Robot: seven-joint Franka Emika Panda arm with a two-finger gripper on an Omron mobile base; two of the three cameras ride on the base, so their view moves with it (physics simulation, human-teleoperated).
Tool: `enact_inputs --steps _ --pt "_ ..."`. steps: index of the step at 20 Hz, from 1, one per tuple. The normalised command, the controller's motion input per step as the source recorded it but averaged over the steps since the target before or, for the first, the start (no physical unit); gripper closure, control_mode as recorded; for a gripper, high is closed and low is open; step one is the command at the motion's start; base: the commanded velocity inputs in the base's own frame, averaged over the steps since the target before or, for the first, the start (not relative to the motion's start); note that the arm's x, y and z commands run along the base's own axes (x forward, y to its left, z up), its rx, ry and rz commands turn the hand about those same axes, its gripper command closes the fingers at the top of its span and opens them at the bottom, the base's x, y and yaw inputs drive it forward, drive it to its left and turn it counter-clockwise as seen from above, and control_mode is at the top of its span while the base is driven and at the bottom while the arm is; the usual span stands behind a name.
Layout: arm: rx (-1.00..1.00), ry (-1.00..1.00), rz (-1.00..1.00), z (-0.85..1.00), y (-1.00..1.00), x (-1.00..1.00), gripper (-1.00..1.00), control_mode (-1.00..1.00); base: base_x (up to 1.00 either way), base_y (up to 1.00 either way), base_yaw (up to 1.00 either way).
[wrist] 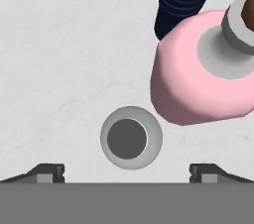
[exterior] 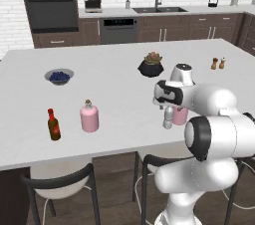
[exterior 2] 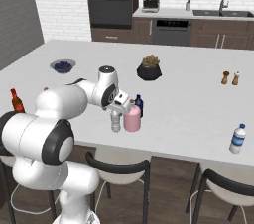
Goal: Move the plastic bottles in the middle to the plastics group, and the glass bottles in the middle to the glass group.
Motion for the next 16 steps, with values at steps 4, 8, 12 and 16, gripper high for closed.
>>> enact_inputs --steps 4,8,12,16 --pt "0.0 0.0 -0.02 -0.08 0.0 0.16 -1.0 -1.0 0.0 0.0 0.0" --pt "0.0 0.0 -0.03 -0.02 -0.01 0.08 -1.0 -1.0 0.0 0.0 0.0" --pt "0.0 0.0 -0.04 0.0 0.0 0.05 -1.0 -1.0 0.0 0.0 0.0" --pt "0.0 0.01 -0.02 -0.05 0.0 0.0 -1.0 -1.0 0.0 0.0 0.0"
